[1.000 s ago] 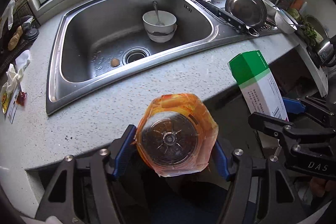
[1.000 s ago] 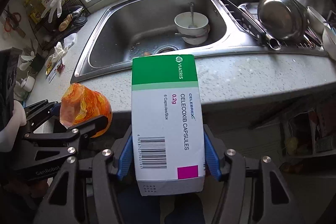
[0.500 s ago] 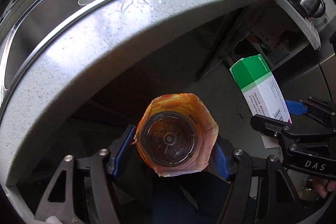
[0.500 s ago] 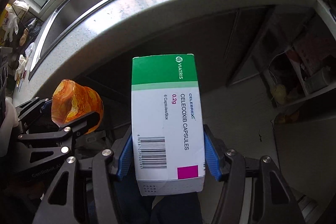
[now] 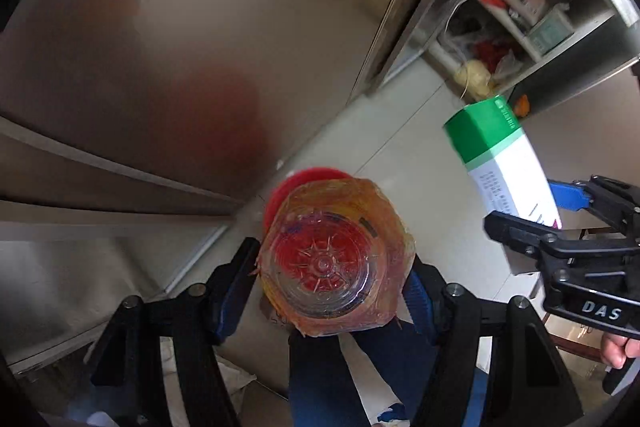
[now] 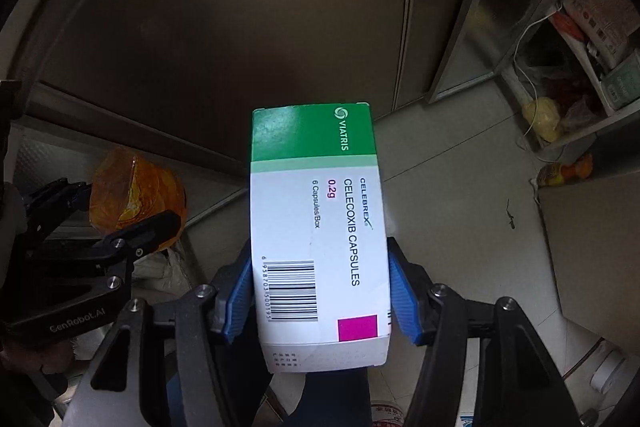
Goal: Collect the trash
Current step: 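Carry the capsule box and orange cup down over the red bucket with both grippers, then open both grippers to drop the cup and box into the red bucket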
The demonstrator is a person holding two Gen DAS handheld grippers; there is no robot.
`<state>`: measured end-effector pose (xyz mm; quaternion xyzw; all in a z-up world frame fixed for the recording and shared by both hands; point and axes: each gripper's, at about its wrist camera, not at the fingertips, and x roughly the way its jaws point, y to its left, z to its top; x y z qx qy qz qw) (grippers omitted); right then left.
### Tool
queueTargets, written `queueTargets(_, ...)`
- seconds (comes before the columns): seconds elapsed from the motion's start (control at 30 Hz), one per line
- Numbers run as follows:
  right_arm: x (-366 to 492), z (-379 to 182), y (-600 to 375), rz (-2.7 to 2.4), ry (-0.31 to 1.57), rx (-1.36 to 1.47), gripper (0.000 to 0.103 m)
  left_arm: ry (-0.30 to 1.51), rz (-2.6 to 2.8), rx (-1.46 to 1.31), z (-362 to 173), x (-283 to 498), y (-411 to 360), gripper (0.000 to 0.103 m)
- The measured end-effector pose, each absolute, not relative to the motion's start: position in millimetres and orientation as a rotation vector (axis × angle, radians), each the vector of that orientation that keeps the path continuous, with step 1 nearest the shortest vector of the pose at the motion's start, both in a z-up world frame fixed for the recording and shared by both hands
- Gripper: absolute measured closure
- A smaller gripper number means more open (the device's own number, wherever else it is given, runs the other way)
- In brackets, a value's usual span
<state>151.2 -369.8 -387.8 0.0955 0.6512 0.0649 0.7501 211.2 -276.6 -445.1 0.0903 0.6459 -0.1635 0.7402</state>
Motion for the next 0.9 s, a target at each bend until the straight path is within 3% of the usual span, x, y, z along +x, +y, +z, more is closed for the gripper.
queueTargets(0.3,157.1,-441.7,-390.3,0.123,1.430,0.196,0.046,1.447,-0.390,0.189,-511.0,214.8,-292.9,0.037)
queueTargets(0.57,156.8,-443.7,-392.8,0.105,1.473,0.215,0.046,1.428,-0.375,0.202,-522.3,219.2,-292.1,0.036)
queueTargets(0.77,164.4,-443.4,-391.4,0.113,1.488,0.198,0.046,1.436,-0.388,0.202,-524.5,224.8,-284.1,0.019)
queueTargets(0.9,165.4,-439.6,-383.5,0.127,1.481,0.176,0.046,1.440,-0.360,0.186,-524.4,223.3,-275.2,0.019)
